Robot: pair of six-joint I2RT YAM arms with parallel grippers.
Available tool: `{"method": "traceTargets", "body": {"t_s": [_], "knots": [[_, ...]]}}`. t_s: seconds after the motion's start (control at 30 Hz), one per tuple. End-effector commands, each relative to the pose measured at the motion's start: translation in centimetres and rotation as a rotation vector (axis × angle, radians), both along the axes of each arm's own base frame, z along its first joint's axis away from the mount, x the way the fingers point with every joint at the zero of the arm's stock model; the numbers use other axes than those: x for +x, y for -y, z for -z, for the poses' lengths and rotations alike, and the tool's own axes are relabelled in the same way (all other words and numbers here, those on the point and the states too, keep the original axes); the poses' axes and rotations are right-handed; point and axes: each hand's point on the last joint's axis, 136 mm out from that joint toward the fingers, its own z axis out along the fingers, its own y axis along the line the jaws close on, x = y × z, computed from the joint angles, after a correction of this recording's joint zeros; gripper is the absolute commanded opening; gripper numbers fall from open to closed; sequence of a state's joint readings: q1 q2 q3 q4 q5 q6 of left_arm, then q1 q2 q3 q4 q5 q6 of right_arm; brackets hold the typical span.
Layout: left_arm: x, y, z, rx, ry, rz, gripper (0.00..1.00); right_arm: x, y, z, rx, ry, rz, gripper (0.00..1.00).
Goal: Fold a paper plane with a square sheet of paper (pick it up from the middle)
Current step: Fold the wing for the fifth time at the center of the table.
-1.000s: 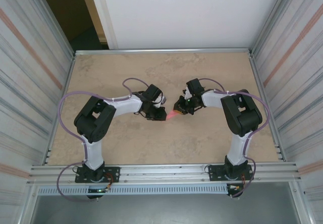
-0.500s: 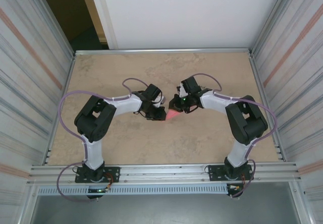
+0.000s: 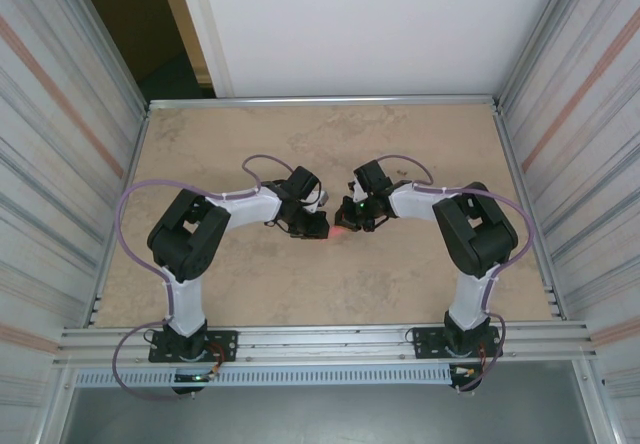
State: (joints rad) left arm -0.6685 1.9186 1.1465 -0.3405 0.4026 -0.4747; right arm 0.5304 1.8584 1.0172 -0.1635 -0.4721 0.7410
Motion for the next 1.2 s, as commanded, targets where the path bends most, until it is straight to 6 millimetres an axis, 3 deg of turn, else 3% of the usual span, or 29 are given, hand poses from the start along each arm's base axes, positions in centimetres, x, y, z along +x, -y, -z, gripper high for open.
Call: {"method": "traceTargets", "body": {"t_s": [0.0,0.23,0.4,0.5,0.63,0.73,0.9,1.17], "knots": [[-1.8,-0.7,3.4,0.067,-0.085,0.007,0.14,-0.3,0.7,1.4,-0.028,-0.028,0.016,0.07],[-1.7,-0.8,3.2,0.061,-0.088,-0.001,0.14,-0.6,1.6,3.0,-0.059,-0.058,0.026,0.07],[-1.1,-0.7,2.1,0.032,-0.075,-0.015,0.14,-1.2,2.2,4.1,-0.077,-0.077,0.025,0.06],[0.0,-0.7,0.1,-0.005,-0.038,-0.048,0.16,-1.5,2.6,4.6,-0.082,-0.079,0.026,0.06],[1.7,-0.7,-4.0,-0.092,0.061,-0.103,0.22,-1.7,3.0,4.8,-0.084,-0.080,0.028,0.06],[1.9,0.0,-6.0,-0.168,0.095,-0.112,0.21,-1.6,3.1,4.7,-0.082,-0.078,0.028,0.06],[1.0,1.9,-5.9,-0.258,0.054,-0.100,0.12,-1.6,3.0,4.7,-0.081,-0.080,0.029,0.06],[0.4,3.0,-3.1,-0.223,-0.048,-0.069,0.02,-1.7,3.1,4.8,-0.086,-0.086,0.029,0.06]]}}
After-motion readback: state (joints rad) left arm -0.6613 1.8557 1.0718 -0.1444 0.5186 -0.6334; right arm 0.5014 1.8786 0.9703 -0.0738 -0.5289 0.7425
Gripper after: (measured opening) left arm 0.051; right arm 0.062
